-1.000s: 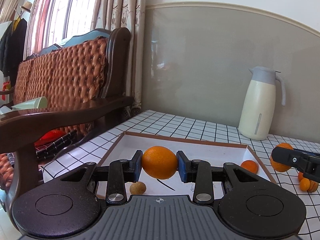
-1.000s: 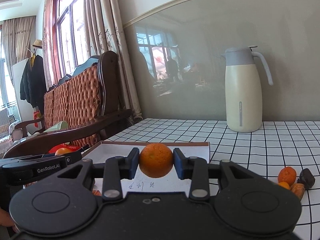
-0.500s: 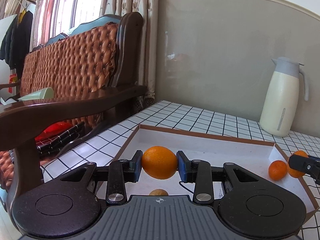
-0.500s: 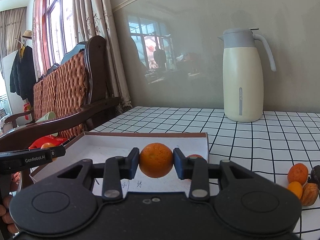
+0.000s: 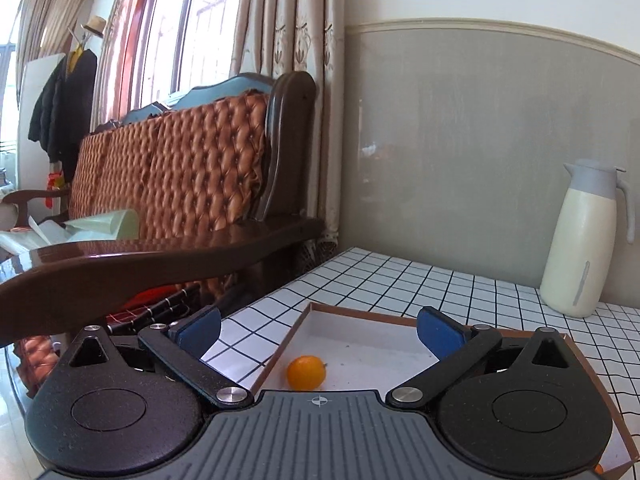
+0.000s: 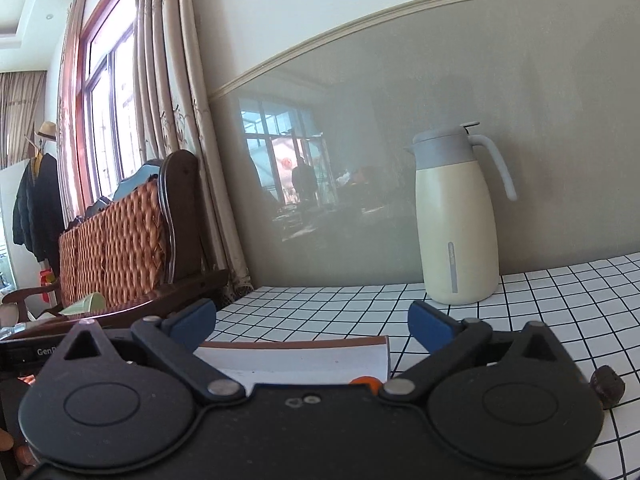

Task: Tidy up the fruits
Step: 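Open both tools to drop the oranges into the box, then move both open tools back toward the remaining fruit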

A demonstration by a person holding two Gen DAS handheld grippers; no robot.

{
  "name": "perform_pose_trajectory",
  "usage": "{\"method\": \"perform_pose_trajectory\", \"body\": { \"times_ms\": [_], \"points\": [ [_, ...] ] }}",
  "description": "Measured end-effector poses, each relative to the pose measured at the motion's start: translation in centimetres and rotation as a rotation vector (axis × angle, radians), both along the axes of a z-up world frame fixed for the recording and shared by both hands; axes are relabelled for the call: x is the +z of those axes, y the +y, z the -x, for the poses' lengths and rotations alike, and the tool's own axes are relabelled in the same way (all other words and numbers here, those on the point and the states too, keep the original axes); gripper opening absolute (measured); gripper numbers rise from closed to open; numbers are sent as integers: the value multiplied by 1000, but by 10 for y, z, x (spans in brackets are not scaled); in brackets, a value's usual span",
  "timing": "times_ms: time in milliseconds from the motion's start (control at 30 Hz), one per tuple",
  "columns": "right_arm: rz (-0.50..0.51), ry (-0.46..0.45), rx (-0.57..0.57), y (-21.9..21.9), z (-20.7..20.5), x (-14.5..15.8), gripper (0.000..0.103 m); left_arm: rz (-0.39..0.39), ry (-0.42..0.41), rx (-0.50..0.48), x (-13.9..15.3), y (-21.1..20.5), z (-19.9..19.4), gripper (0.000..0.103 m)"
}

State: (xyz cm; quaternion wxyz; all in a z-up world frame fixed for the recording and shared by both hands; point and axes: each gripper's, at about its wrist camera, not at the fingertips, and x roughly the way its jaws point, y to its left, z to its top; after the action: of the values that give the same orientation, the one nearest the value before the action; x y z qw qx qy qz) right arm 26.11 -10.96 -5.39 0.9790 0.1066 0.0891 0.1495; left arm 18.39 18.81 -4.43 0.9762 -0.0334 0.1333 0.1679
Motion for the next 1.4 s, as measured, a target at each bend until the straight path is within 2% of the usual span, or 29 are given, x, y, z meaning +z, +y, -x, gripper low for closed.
{"method": "perform_pose_trajectory", "body": {
  "times_ms": [133, 233, 500, 767, 1400],
  "points": [
    [-20, 0, 14, -10, 5, 4, 97, -30, -3, -2, 8, -8, 14, 103],
    [-30, -7, 28, -16, 12, 6, 97, -21, -9, -9, 9, -14, 26, 103],
    [-13, -27, 62, -27, 30, 7, 97, 17, 34, -76, -5, -37, 41, 103],
    [34, -36, 57, -43, 46, 5, 97, -10, 37, -161, -13, -75, 50, 103],
    [71, 27, -111, -105, 70, -7, 97, -77, 53, -417, -18, -178, 46, 103]
  ]
}}
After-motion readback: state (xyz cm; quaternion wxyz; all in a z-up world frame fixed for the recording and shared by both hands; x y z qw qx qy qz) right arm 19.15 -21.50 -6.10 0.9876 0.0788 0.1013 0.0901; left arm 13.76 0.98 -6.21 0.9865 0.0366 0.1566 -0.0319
